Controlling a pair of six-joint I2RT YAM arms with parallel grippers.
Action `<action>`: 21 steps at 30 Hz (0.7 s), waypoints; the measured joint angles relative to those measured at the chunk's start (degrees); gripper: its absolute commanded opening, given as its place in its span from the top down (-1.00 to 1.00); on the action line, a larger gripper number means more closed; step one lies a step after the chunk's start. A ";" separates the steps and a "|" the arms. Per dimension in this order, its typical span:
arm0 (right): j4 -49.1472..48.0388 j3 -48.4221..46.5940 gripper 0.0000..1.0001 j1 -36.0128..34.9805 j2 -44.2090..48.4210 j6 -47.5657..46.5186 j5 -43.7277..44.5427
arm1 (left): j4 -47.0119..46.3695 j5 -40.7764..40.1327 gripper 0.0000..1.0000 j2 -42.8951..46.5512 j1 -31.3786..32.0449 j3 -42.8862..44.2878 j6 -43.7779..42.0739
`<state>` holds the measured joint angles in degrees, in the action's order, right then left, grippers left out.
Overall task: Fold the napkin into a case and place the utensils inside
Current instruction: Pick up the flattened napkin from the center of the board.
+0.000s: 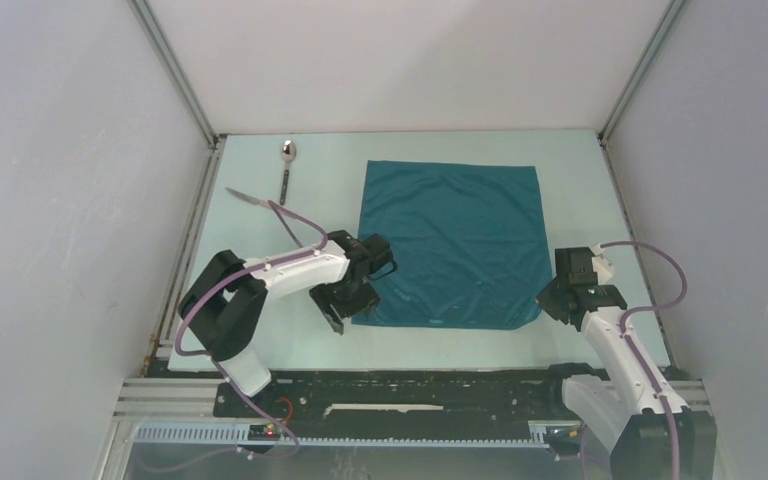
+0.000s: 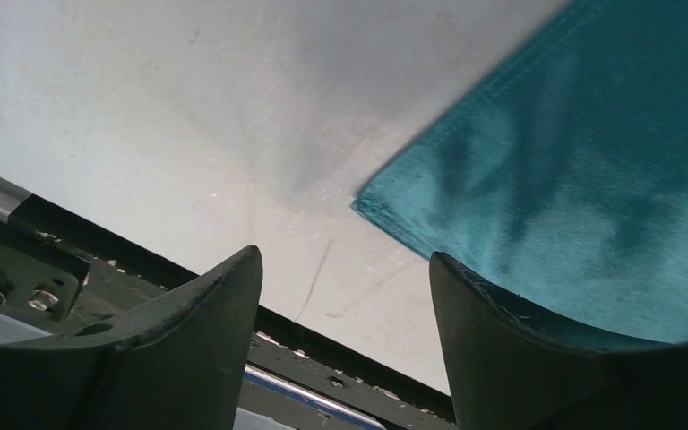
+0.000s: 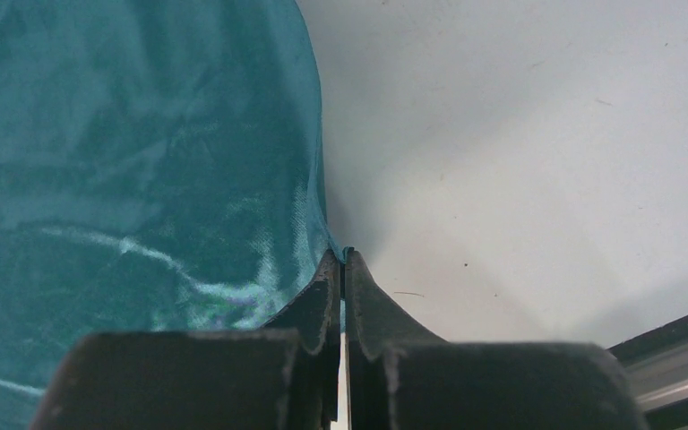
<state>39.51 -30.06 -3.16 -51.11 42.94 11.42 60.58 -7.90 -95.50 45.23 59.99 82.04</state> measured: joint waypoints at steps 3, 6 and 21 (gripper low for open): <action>-0.24 0.02 1.00 0.00 0.09 -0.11 -0.46 | -0.07 -0.52 -0.48 0.00 0.00 1.42 1.03; -0.66 0.02 1.00 0.00 0.09 -0.20 -1.01 | -0.96 -0.59 -0.42 -0.09 -0.07 1.99 1.77; -1.22 0.02 1.00 0.00 0.09 -0.26 -2.12 | -5.90 -0.22 -0.25 -2.29 -1.92 -1.18 4.81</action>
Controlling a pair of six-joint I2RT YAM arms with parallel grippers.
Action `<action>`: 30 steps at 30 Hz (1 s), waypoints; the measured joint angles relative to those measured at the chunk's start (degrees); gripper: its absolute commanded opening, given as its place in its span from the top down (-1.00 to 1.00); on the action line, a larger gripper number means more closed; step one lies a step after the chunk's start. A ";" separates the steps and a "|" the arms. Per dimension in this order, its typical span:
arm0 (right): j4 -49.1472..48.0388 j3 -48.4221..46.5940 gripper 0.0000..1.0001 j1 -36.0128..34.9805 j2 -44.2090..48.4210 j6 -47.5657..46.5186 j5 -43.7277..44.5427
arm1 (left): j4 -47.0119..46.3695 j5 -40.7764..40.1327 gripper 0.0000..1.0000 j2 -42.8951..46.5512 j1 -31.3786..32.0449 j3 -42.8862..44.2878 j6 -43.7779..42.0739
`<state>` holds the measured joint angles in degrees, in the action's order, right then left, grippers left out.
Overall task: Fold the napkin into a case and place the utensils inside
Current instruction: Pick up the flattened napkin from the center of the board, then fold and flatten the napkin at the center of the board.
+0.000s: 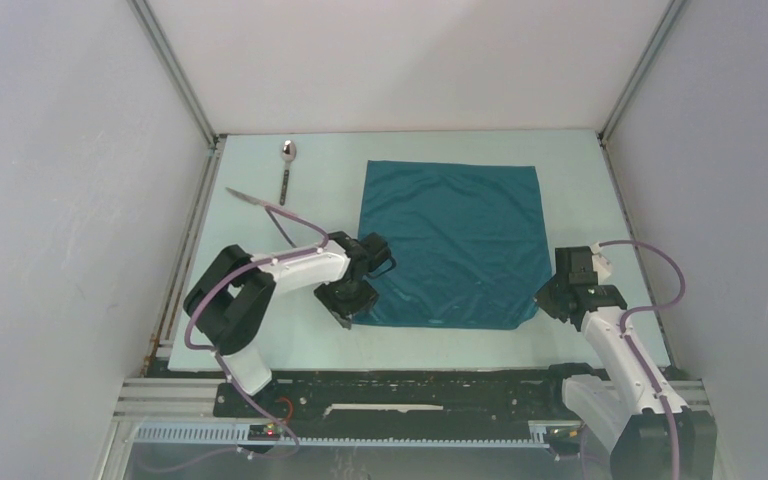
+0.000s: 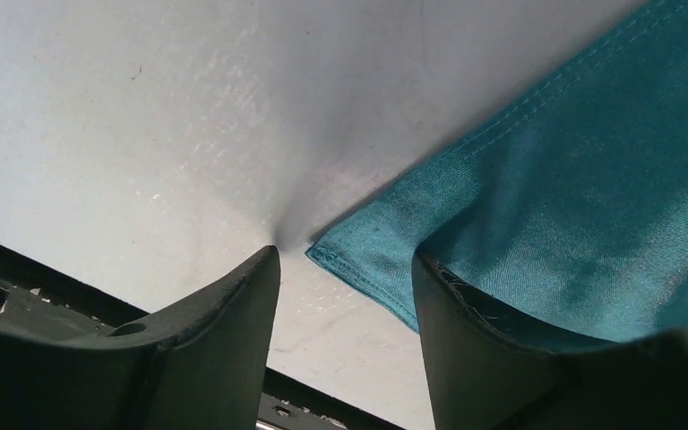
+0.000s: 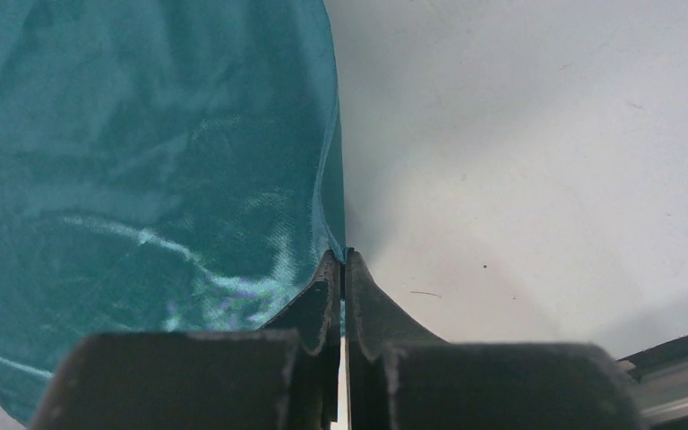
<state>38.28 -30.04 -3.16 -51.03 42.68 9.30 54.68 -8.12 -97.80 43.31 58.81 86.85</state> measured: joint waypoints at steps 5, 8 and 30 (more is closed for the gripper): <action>0.00 0.00 1.00 0.00 0.00 0.00 -0.04 | -0.96 0.79 -0.12 -0.02 -0.57 -0.20 0.20; 0.00 0.00 1.00 0.00 0.00 0.00 -0.15 | -2.08 1.62 0.02 0.11 -1.03 -0.66 0.22; -0.85 0.00 1.00 -0.55 2.80 -1.57 -2.97 | -12.04 -0.70 1.00 5.09 -1.90 -5.70 -3.19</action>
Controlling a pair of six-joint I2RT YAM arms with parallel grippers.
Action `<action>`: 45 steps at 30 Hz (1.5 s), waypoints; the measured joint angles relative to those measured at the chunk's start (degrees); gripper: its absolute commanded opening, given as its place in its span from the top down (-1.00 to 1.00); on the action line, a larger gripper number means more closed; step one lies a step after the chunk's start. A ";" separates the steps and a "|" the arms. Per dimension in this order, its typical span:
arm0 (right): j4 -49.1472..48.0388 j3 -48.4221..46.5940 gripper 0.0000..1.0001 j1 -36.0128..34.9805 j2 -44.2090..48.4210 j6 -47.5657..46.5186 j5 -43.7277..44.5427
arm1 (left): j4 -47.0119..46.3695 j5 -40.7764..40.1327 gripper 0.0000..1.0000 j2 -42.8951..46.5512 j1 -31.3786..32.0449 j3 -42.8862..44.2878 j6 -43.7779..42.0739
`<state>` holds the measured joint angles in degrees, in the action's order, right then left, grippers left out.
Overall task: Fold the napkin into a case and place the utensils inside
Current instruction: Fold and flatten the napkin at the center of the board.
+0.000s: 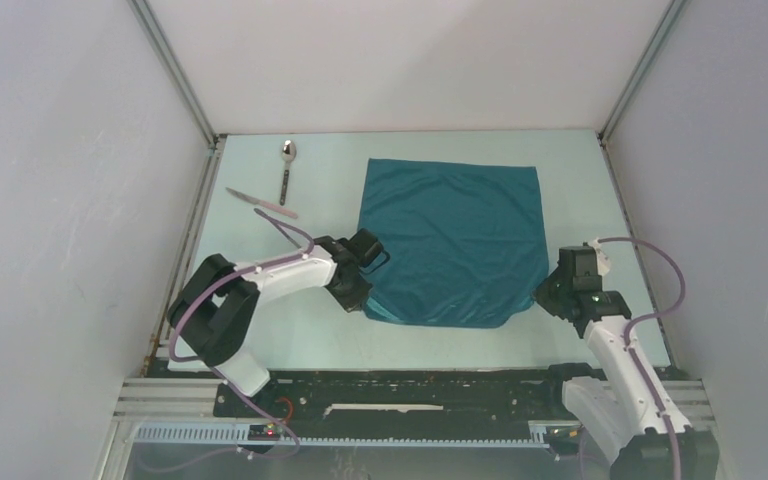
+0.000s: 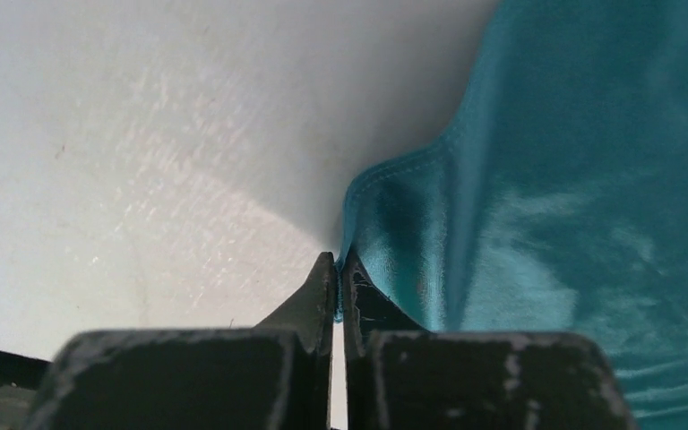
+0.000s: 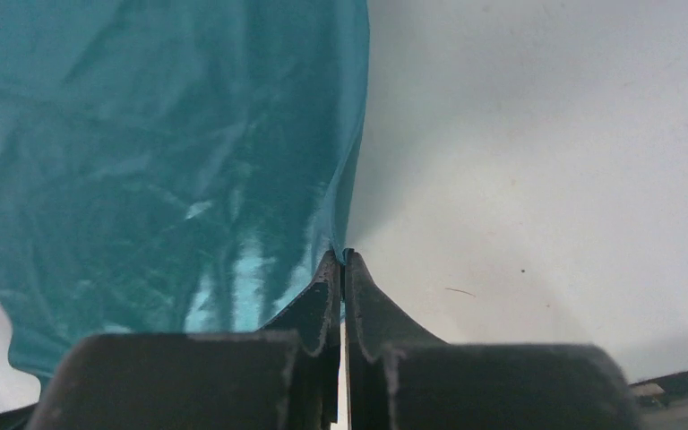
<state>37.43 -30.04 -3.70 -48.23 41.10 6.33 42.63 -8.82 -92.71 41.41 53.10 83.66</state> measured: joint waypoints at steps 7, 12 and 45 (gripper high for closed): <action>-1.27 -2.54 1.00 8.83 6.60 -3.54 -7.69 | 1.46 -5.68 1.00 4.31 -0.83 10.47 -10.40; -0.31 -13.51 1.00 15.89 8.46 -8.33 -15.89 | -1.73 -6.25 1.00 12.20 -0.57 20.61 -22.45; -5.42 -31.12 1.00 15.67 -6.01 -15.52 2.62 | -15.82 4.66 1.00 -17.75 -5.68 66.27 -45.35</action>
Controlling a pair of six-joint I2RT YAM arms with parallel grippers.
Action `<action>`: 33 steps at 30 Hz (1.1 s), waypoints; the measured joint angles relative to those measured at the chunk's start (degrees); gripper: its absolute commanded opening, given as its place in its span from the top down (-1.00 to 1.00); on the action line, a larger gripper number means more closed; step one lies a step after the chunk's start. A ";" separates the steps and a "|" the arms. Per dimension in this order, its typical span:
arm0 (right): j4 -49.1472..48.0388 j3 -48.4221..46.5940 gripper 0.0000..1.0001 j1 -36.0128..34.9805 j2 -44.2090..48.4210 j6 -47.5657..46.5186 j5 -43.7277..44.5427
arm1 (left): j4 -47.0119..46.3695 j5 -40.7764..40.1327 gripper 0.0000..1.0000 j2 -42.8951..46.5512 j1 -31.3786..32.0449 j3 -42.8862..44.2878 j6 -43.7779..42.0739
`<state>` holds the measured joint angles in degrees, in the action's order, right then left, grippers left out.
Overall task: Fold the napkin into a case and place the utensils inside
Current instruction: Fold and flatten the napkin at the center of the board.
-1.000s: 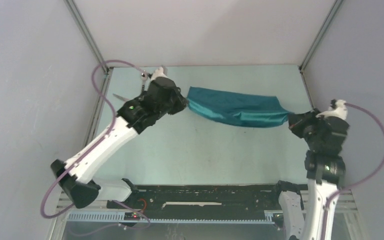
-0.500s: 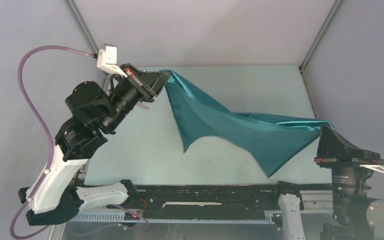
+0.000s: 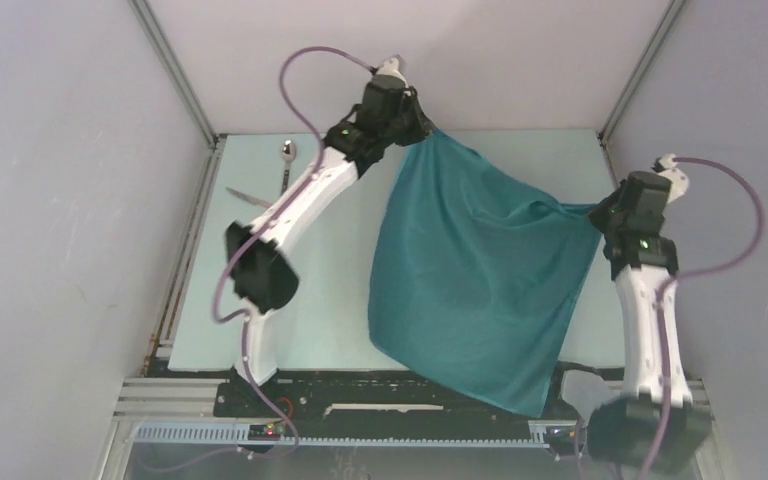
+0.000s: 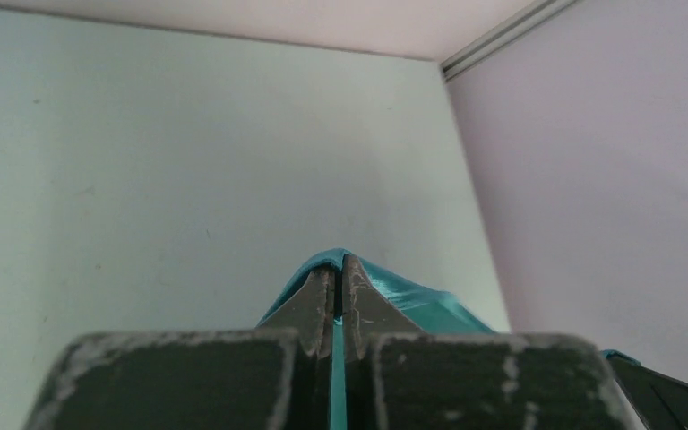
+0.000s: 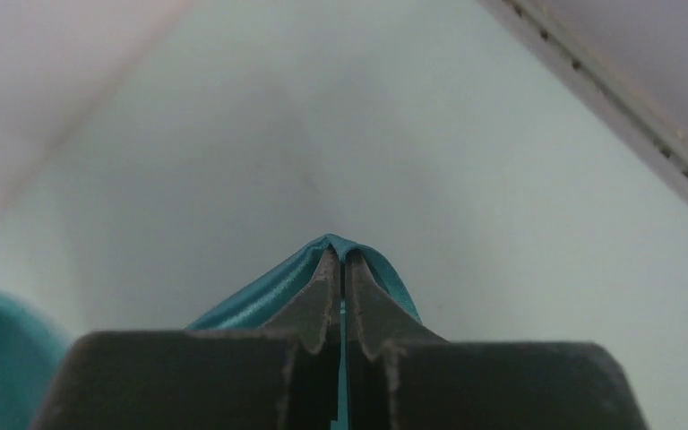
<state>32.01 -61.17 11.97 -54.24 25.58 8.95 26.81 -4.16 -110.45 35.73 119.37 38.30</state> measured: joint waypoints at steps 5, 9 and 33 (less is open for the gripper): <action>-10.78 2.62 1.00 3.43 -17.31 -0.26 -2.23 | -4.37 6.49 1.00 -19.32 -3.82 9.81 0.48; -18.82 0.92 1.00 5.11 -27.71 -1.44 -4.59 | -11.19 9.03 1.00 -28.46 -5.92 13.94 1.01; -11.93 -8.28 1.00 6.36 -42.05 1.27 -14.75 | -25.49 13.94 1.00 -33.55 -11.23 6.80 4.46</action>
<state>20.08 -69.45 18.33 -96.29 26.85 -5.80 1.32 9.78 -144.00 24.49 126.17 42.76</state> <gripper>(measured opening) 0.009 0.011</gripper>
